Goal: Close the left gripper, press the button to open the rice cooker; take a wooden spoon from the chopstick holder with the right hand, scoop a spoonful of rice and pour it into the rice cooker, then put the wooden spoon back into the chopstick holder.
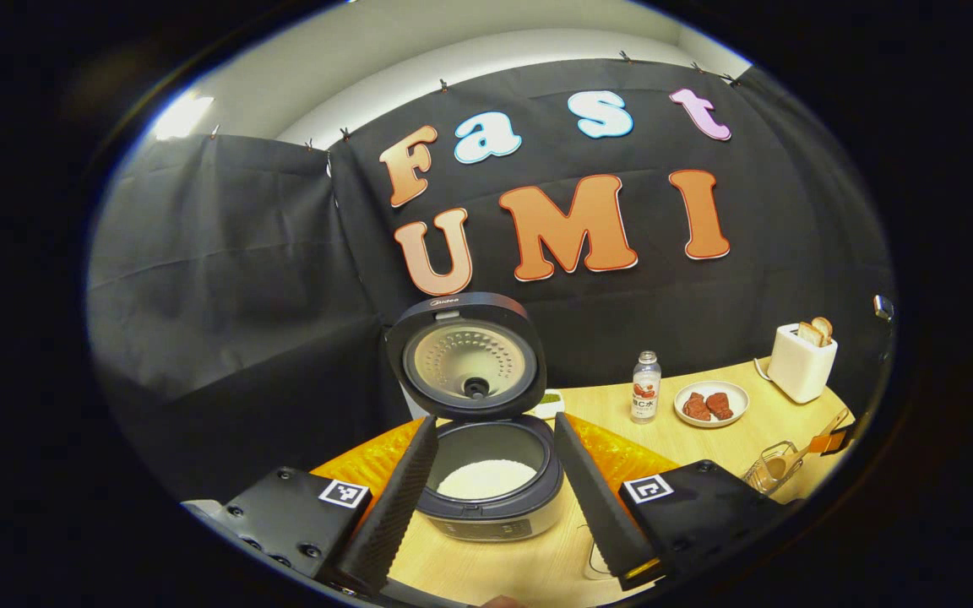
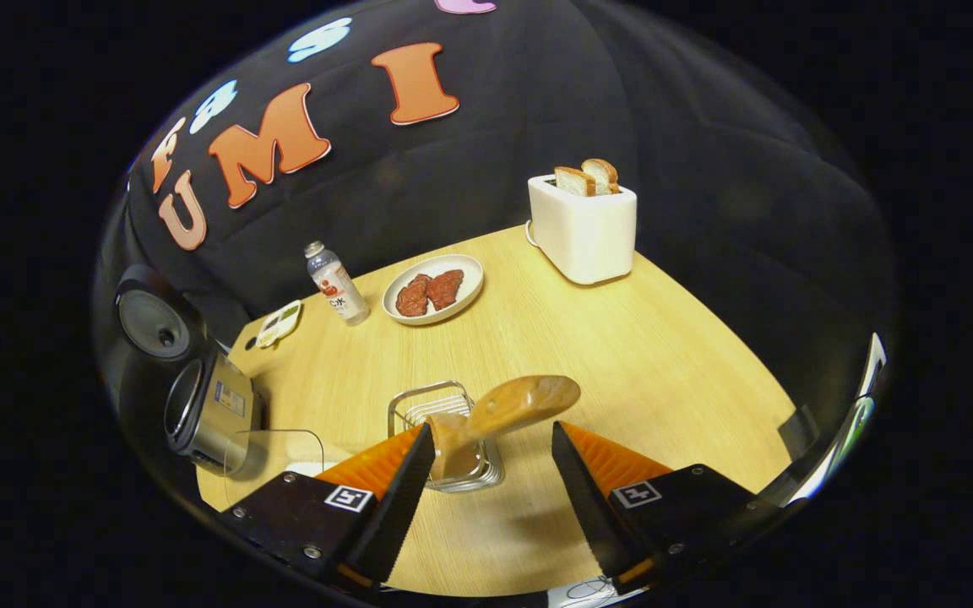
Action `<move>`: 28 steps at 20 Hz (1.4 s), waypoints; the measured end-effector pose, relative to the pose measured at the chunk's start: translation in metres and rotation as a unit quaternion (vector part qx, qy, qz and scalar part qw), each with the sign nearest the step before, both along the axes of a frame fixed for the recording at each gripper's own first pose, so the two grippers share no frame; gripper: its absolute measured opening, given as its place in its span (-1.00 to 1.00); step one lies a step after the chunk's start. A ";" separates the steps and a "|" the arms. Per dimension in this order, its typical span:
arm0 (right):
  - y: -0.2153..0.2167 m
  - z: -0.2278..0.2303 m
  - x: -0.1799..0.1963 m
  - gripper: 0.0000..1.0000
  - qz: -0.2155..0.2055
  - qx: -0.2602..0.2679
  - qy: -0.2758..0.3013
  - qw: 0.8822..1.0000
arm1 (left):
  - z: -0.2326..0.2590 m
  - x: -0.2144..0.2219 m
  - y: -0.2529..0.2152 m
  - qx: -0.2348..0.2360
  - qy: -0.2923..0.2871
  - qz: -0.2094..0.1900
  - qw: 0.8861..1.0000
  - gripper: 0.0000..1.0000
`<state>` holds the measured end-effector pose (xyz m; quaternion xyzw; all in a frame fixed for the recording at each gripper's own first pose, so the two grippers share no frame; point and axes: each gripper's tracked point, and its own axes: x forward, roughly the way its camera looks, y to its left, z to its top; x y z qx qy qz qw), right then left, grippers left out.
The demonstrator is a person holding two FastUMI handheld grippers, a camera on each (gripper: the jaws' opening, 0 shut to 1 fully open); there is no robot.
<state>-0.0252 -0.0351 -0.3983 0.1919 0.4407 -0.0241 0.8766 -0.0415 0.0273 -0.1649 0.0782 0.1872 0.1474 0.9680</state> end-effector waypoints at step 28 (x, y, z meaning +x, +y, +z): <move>0.037 0.112 0.029 -0.77 -0.067 -0.004 -0.097 0.993 | 0.004 -0.020 0.072 -0.035 -0.023 -0.017 0.999 1.00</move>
